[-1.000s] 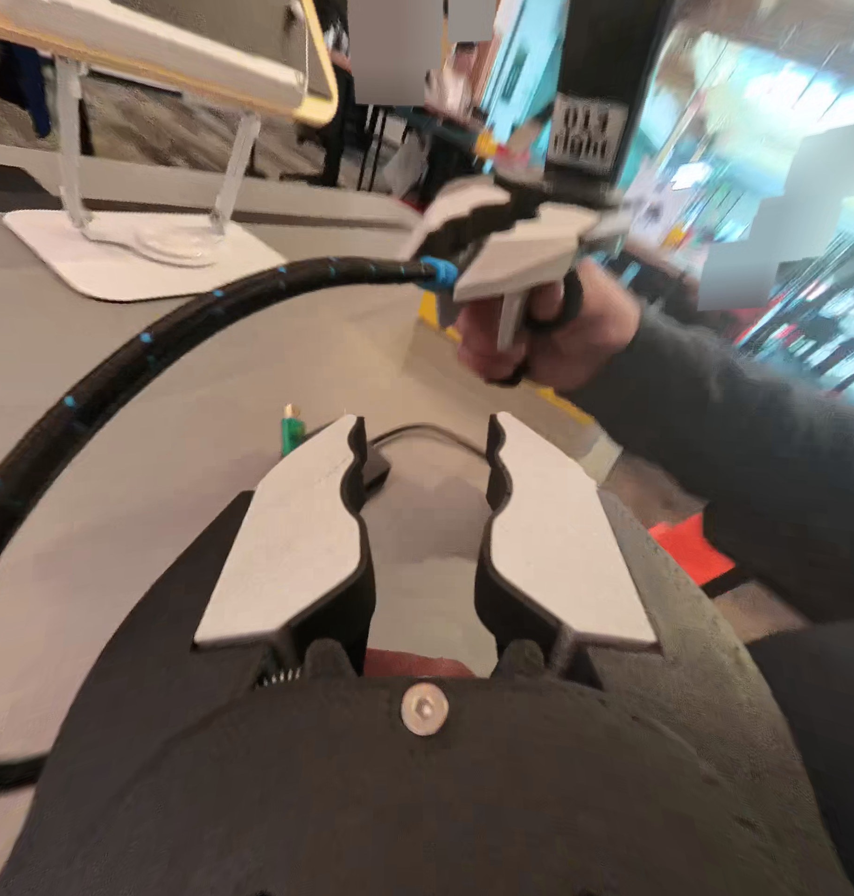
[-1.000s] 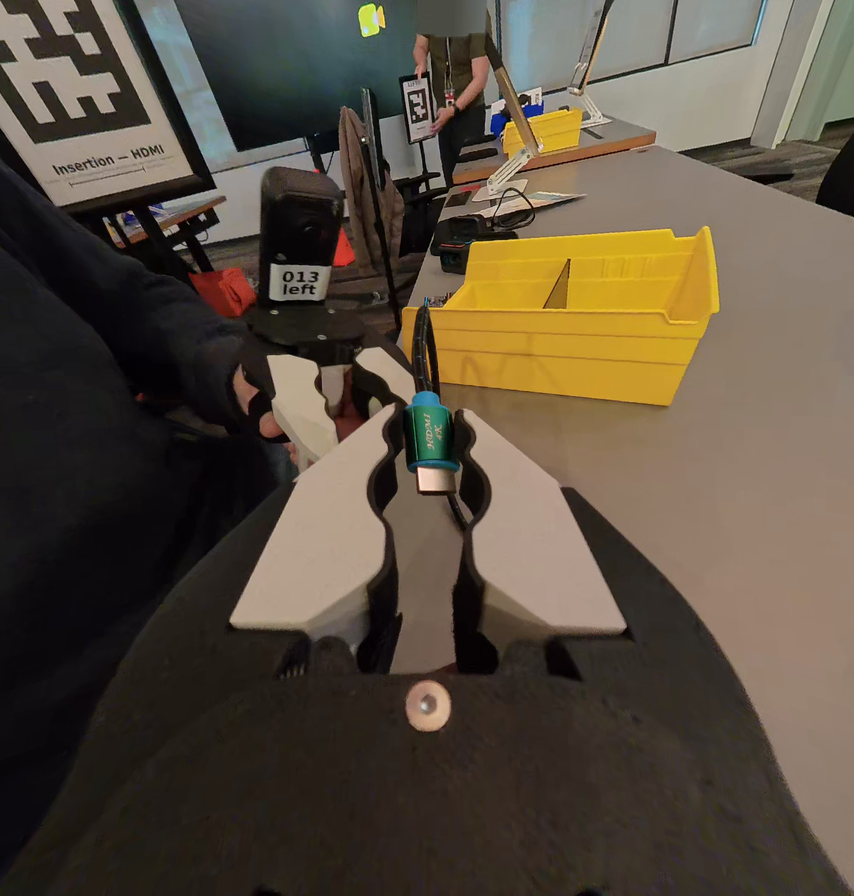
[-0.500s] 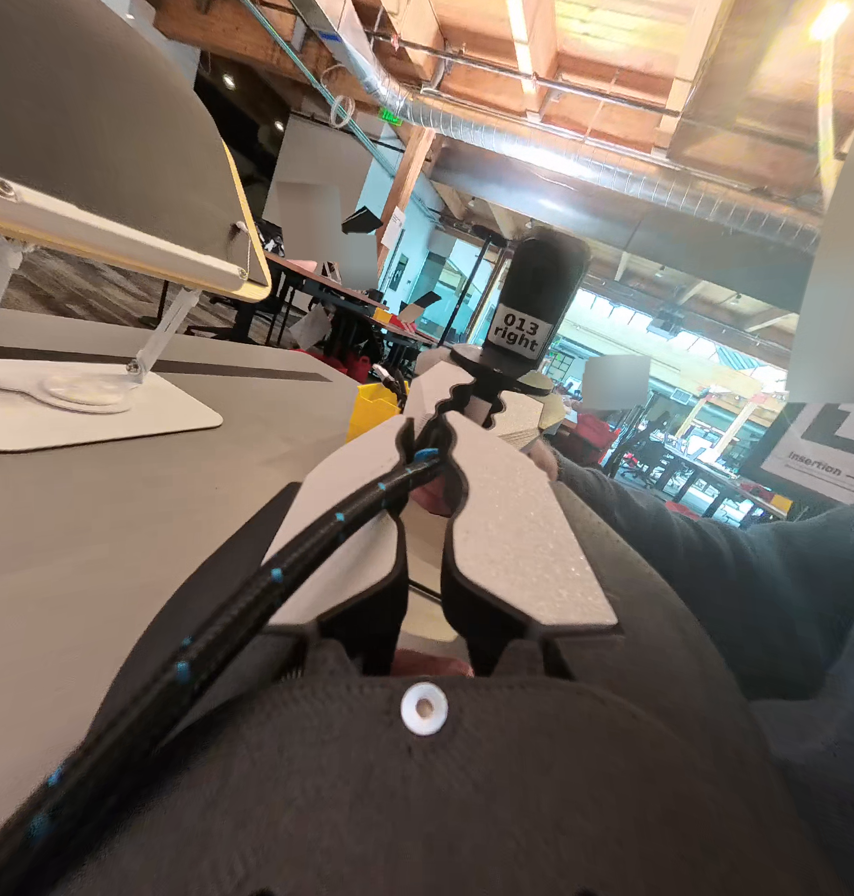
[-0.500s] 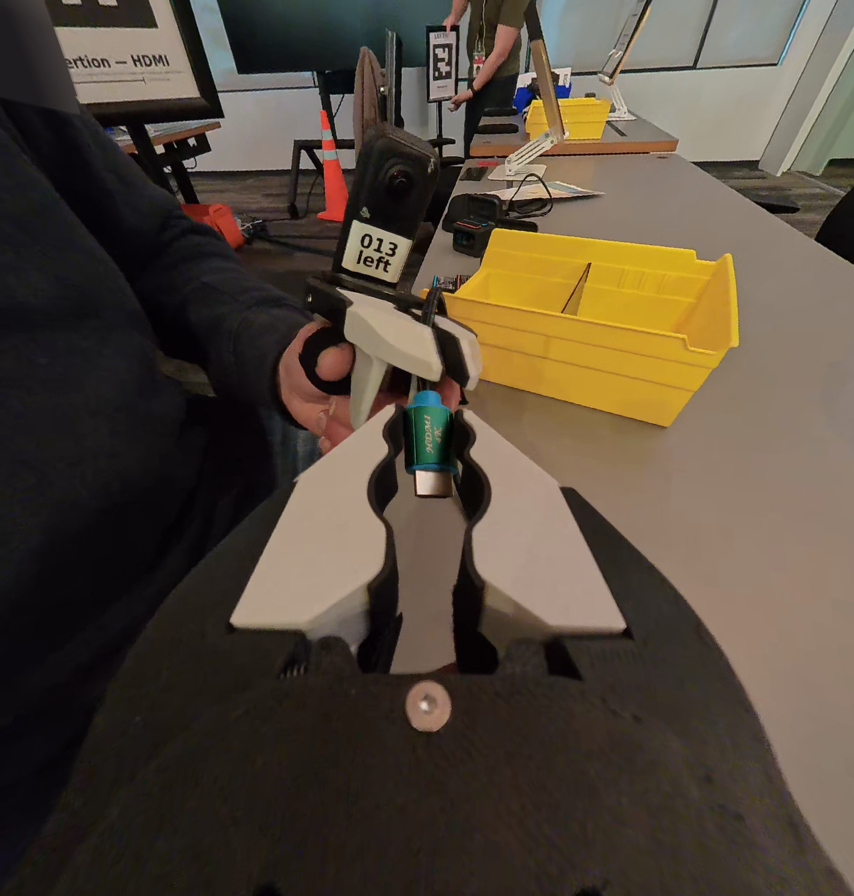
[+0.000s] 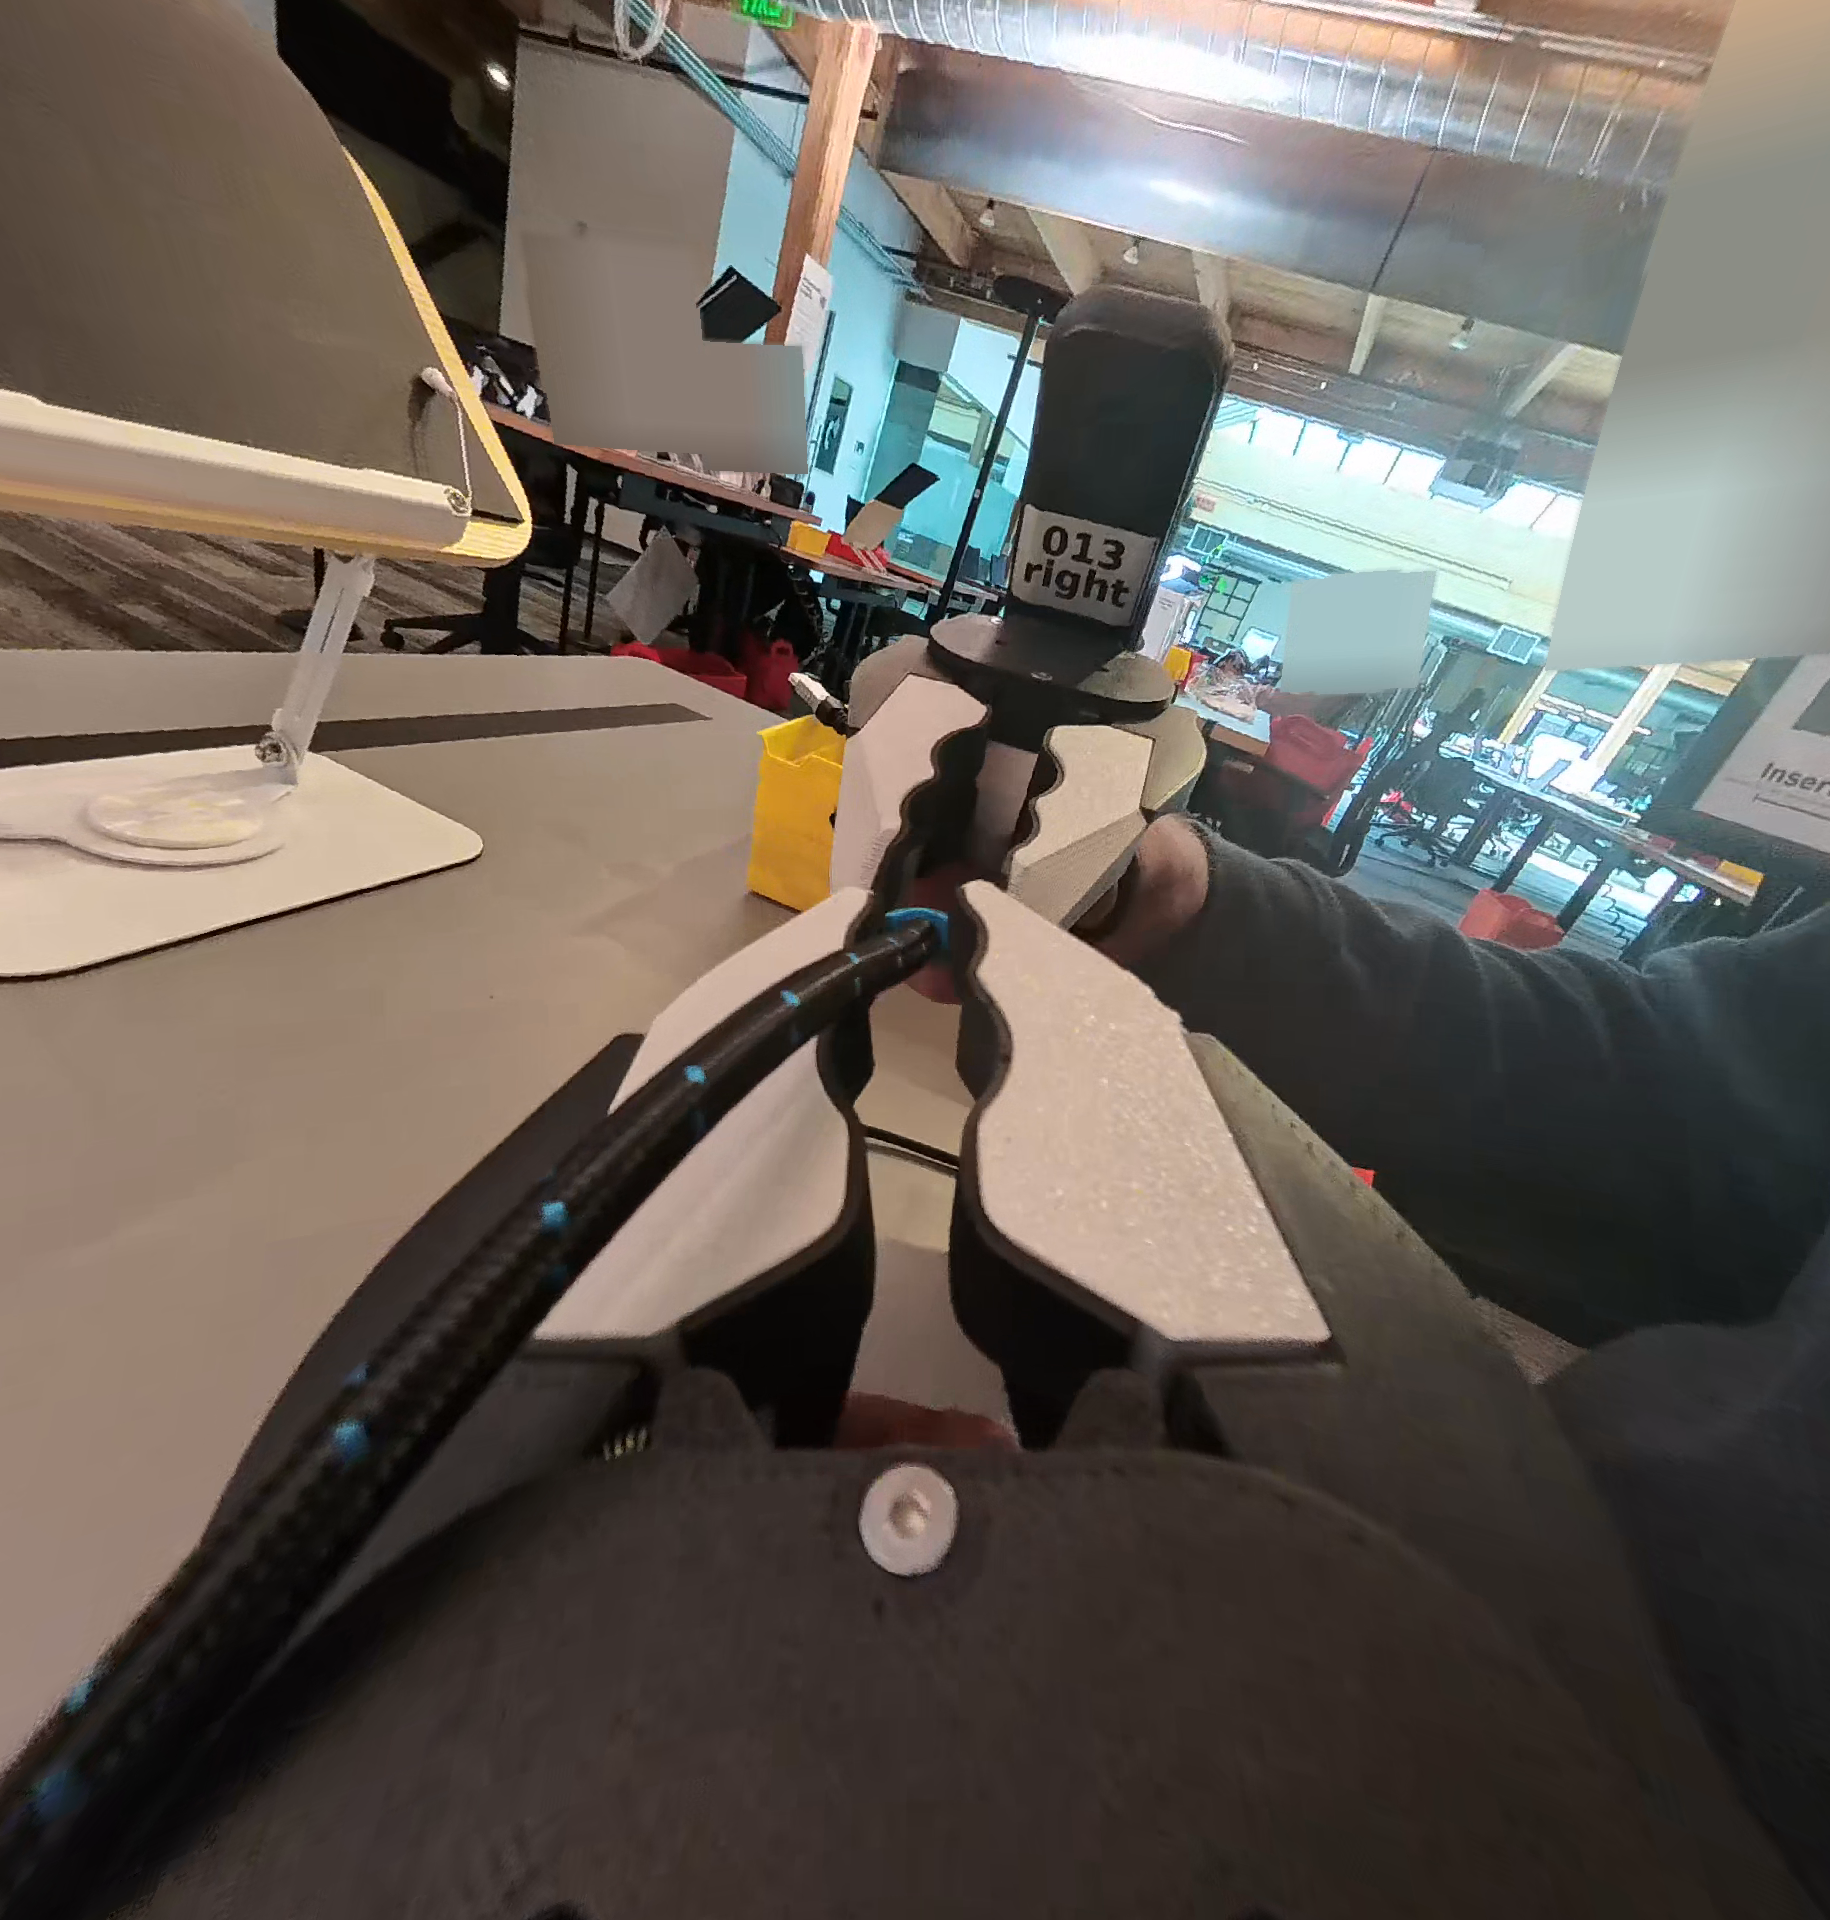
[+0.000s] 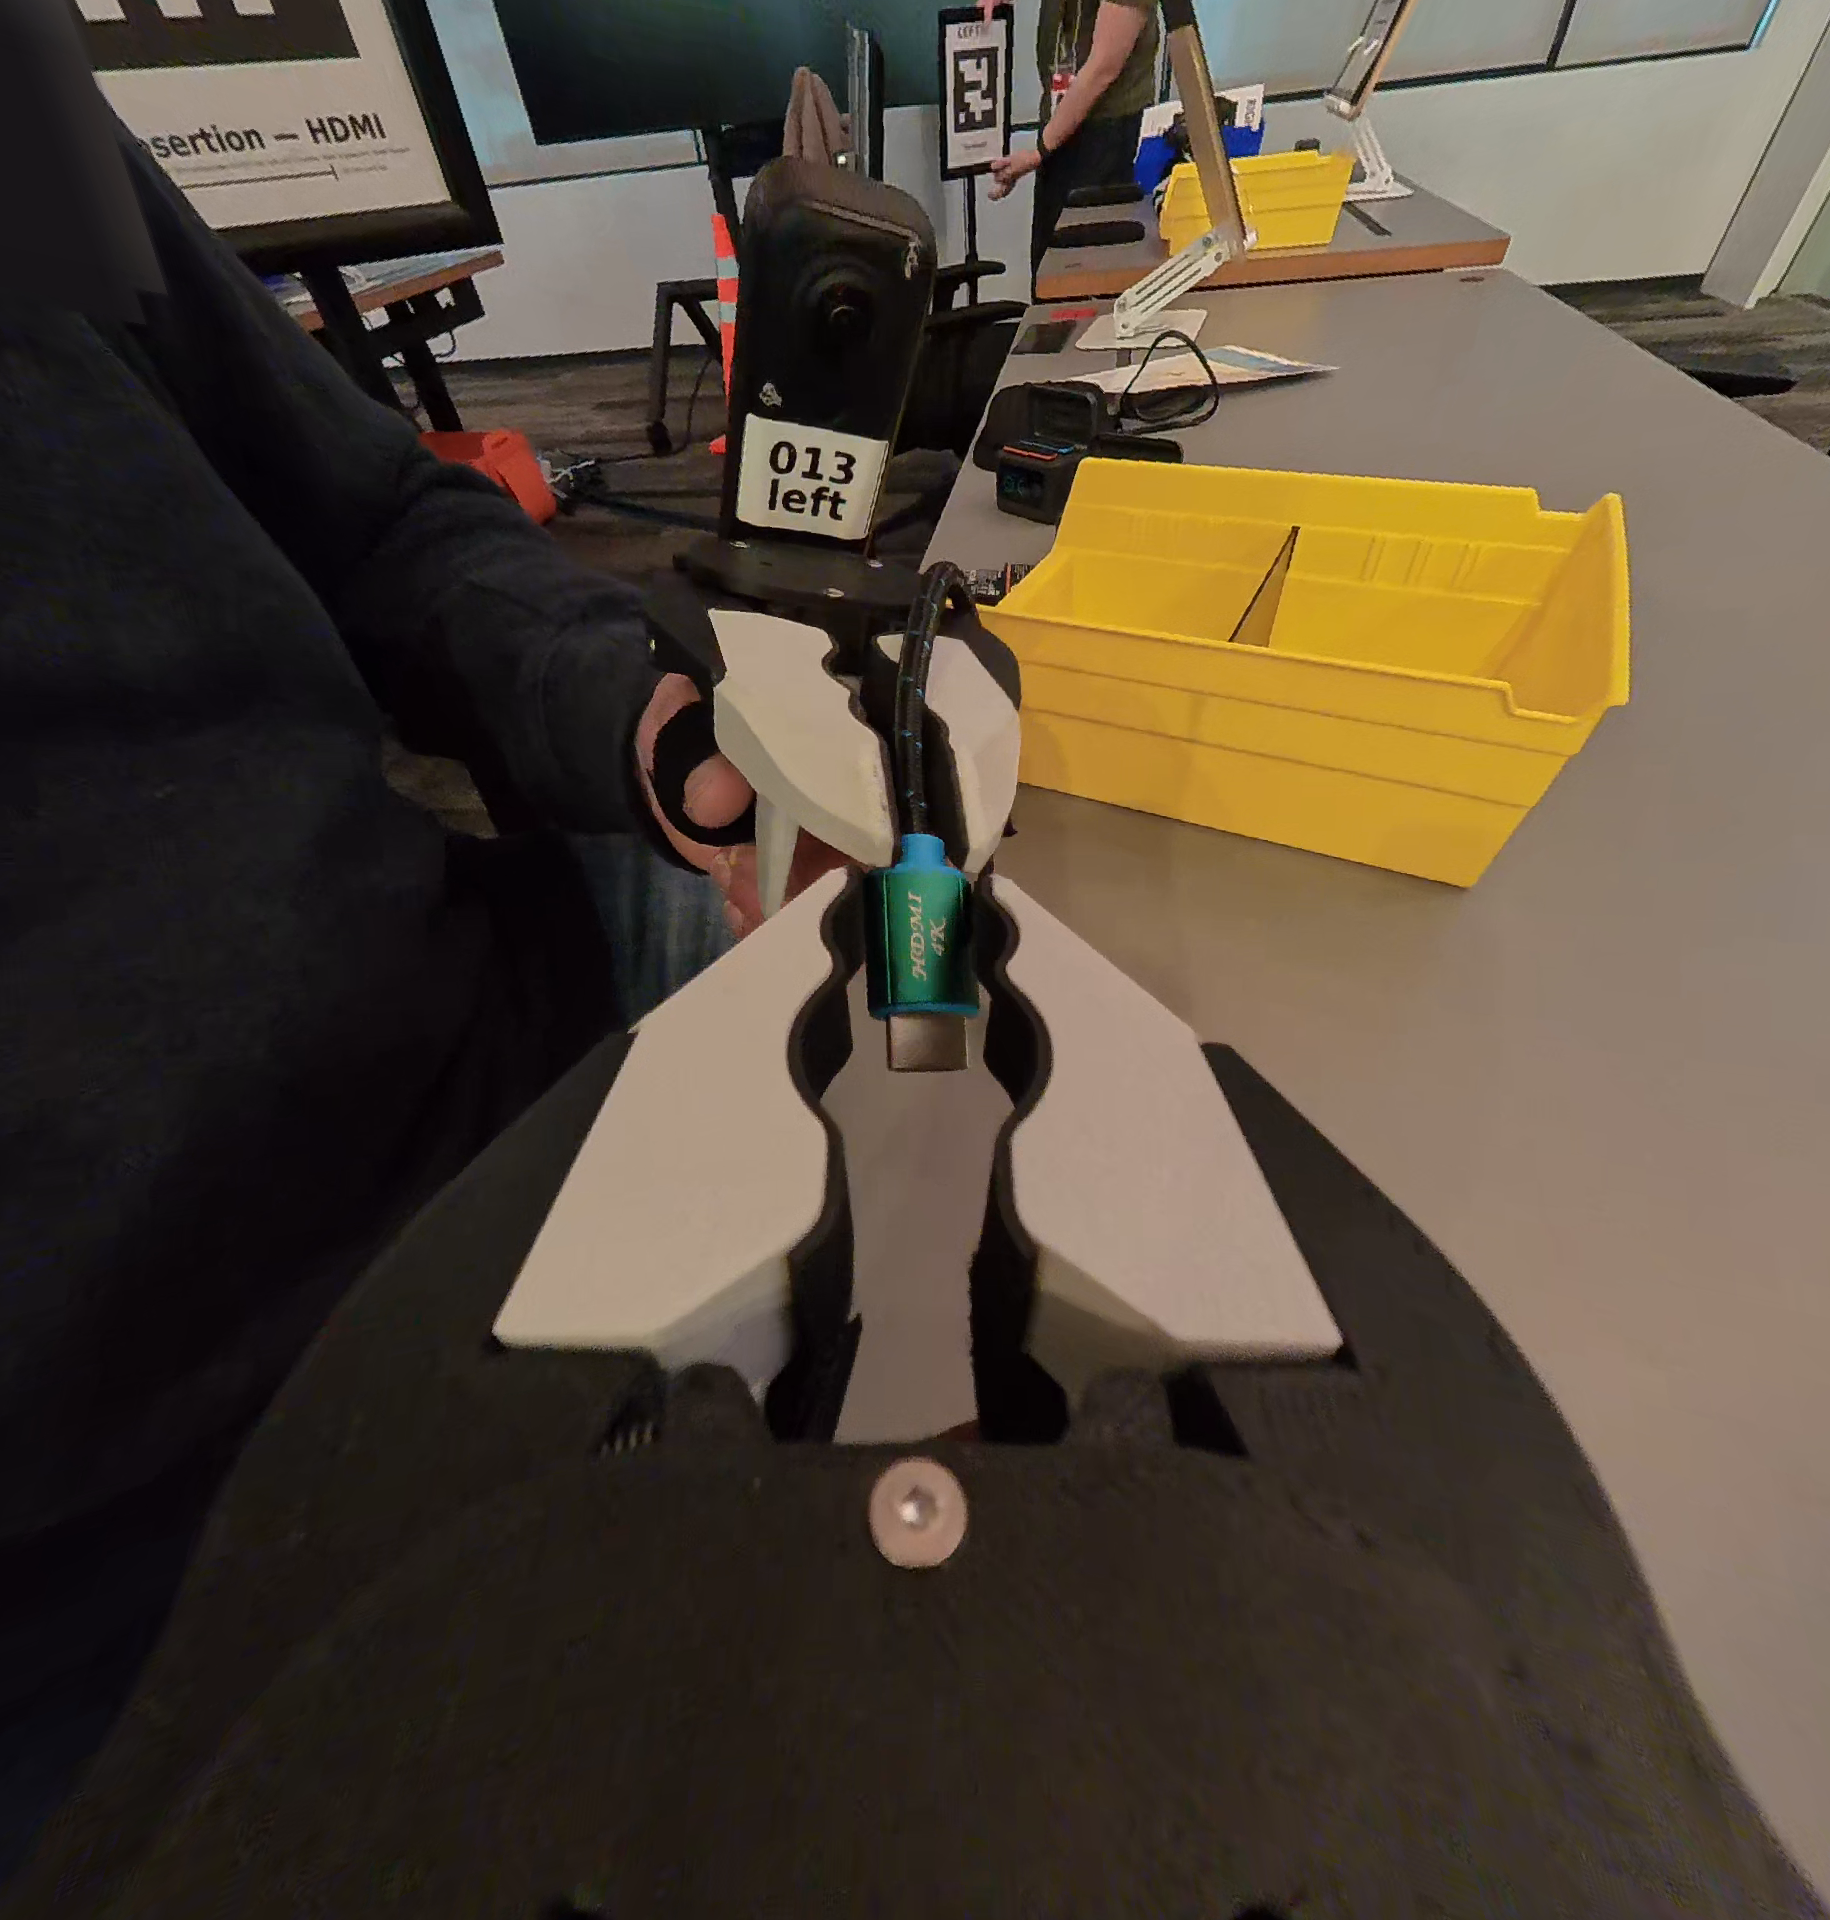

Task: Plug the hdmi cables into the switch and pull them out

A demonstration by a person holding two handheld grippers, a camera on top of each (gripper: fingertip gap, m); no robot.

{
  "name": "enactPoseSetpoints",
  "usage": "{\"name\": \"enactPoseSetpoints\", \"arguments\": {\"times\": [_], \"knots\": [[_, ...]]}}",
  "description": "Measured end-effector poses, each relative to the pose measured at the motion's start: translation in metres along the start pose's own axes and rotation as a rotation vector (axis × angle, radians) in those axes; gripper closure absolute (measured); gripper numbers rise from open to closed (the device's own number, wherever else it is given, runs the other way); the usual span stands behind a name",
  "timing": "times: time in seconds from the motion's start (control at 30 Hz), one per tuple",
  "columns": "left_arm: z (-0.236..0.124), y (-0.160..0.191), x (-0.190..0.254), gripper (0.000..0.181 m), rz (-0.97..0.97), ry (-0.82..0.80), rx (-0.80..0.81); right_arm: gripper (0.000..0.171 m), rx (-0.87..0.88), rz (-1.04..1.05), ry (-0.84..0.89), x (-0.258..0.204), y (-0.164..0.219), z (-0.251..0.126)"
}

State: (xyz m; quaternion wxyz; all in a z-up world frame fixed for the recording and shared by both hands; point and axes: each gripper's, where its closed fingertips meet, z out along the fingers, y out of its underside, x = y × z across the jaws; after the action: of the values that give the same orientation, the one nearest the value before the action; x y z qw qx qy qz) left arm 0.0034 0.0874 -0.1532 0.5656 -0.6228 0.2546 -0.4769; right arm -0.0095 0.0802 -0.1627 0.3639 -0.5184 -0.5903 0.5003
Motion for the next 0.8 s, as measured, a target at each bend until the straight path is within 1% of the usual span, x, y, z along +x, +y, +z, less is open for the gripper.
{"name": "enactPoseSetpoints", "arguments": {"times": [0.07,0.1,0.23,0.27,0.3,0.37,0.53,0.6,0.73,0.8], "knots": [[-0.001,-0.002,-0.001,0.172,0.004,-0.014,0.010,0.152,0.023,0.031,0.005,0.002,-0.002,0.001],[-0.001,-0.003,-0.002,0.172,0.005,-0.019,0.012,0.149,0.032,0.057,0.000,0.003,-0.002,0.000],[-0.007,-0.013,-0.005,0.172,-0.020,-0.014,0.065,0.129,0.098,0.204,-0.048,0.005,0.000,-0.004],[-0.007,-0.014,-0.004,0.172,-0.009,-0.012,0.068,0.133,0.142,0.239,-0.075,0.004,-0.005,-0.005],[-0.007,-0.014,-0.003,0.172,-0.001,-0.009,0.069,0.141,0.181,0.258,-0.096,0.002,-0.009,-0.004],[-0.008,-0.016,0.002,0.172,0.011,0.016,0.077,0.150,0.196,0.264,-0.111,0.000,-0.012,-0.003],[-0.009,-0.015,0.005,0.171,0.054,0.036,0.061,0.152,0.158,0.254,-0.138,-0.005,-0.011,-0.003],[-0.008,-0.014,0.006,0.165,0.083,0.041,0.041,0.152,0.115,0.226,-0.131,-0.006,-0.011,-0.005],[-0.001,-0.007,0.013,0.137,0.137,0.072,-0.026,0.152,0.007,0.160,-0.119,-0.006,-0.010,-0.007],[0.002,-0.007,0.012,0.129,0.125,0.075,-0.028,0.152,-0.068,0.129,-0.109,-0.005,-0.006,-0.007]]}}
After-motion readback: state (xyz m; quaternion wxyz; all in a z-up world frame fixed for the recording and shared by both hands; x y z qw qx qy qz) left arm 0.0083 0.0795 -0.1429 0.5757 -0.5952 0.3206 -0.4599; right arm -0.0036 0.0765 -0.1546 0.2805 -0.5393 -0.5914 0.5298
